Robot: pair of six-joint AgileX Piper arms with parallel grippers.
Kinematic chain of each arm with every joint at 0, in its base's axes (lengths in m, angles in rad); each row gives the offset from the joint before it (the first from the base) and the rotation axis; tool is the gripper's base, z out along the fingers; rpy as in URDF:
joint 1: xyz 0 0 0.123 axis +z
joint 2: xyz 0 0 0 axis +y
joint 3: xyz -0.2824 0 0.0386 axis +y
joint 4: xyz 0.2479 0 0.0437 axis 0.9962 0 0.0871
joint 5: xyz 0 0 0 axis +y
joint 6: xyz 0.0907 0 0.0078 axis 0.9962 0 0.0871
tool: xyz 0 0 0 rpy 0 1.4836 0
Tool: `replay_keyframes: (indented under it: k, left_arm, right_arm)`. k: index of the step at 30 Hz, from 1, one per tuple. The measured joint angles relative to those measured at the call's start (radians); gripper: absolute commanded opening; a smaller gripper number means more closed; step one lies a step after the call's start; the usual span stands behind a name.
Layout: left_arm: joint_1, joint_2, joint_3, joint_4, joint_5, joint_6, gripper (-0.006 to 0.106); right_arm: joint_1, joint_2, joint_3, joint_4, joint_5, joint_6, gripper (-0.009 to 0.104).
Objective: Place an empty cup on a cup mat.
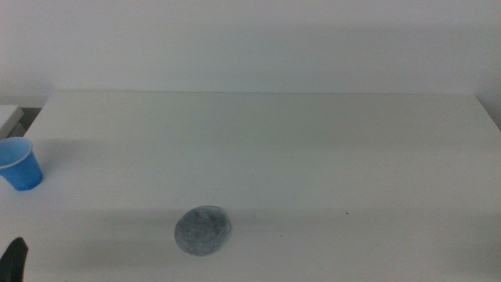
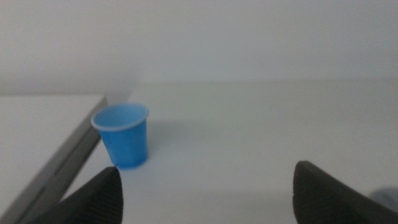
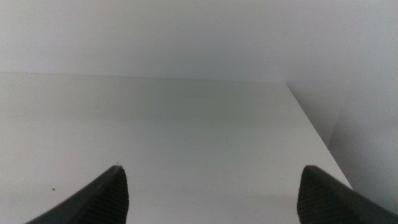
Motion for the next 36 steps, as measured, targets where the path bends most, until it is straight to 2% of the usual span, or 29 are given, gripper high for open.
replay_keyframes:
  k: [3, 9, 12, 17, 23, 28, 36]
  left_arm:
    - [0.01, 0.105, -0.084, 0.0, 0.103, -0.002, 0.094]
    - [0.02, 0.527, -0.432, 0.002, 0.283, -0.002, 0.094]
    - [0.02, 0.726, -0.613, 0.038, 0.376, -0.026, 0.094]
    - [0.023, 1.066, -0.942, 0.125, 0.677, -0.126, 0.094]
    - [0.081, 1.383, -1.239, 0.144, 0.862, -0.068, 0.094]
    - [0.171, 1.599, -1.44, 0.137, 0.936, -0.016, 0.094]
    - [0.305, 1.852, -1.609, 0.005, 0.908, 0.12, 0.094]
  right_arm:
    - [0.0, 0.0, 0.0, 0.0, 0.0, 0.0, 0.093]
    - [0.0, 0.0, 0.0, 0.0, 0.0, 0.0, 0.093]
    - [0.0, 0.0, 0.0, 0.0, 0.0, 0.0, 0.093]
    - [0.0, 0.0, 0.0, 0.0, 0.0, 0.0, 0.093]
    - [0.0, 0.0, 0.0, 0.0, 0.0, 0.0, 0.093]
    - [0.0, 0.0, 0.0, 0.0, 0.0, 0.0, 0.093]
    - [0.0, 0.0, 0.0, 0.0, 0.0, 0.0, 0.093]
